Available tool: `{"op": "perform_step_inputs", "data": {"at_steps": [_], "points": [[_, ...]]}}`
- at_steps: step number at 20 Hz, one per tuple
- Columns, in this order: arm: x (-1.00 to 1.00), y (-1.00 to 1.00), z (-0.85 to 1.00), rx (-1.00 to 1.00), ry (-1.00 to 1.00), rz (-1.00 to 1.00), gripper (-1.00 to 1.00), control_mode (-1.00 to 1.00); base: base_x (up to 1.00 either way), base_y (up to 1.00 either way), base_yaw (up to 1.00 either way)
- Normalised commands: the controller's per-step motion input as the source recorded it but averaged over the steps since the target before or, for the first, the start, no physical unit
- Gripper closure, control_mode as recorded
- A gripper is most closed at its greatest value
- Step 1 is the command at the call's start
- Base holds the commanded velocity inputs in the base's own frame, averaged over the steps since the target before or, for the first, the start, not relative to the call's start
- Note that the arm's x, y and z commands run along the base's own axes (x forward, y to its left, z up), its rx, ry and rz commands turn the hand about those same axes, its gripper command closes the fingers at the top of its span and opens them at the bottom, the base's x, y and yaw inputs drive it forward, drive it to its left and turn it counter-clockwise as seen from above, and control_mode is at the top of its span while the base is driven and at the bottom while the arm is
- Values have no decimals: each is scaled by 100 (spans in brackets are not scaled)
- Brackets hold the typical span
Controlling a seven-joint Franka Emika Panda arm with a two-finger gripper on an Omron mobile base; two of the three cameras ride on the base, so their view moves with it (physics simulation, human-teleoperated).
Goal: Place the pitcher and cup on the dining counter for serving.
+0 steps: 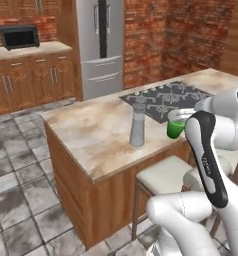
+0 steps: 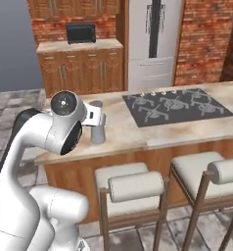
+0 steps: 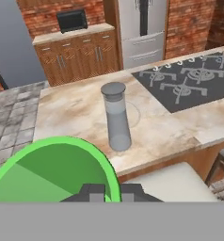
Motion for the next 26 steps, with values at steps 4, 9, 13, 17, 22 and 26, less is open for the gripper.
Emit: {"op": "perform_step_inputs", "data": {"at_steps": [4, 9, 13, 17, 22, 26], "points": [[0, 0, 0, 0, 0, 0, 100, 100, 10, -73, 43], [0, 0, 0, 0, 0, 0, 100, 100, 12, -68, 42], [0, 0, 0, 0, 0, 0, 100, 100, 8, -74, 41], [0, 0, 0, 0, 0, 0, 100, 100, 7, -78, 36], [0, 0, 0, 0, 0, 0, 100, 100, 13, -65, 24], [21, -50, 0, 0, -4, 2, 100, -100, 0, 0, 0]]}}
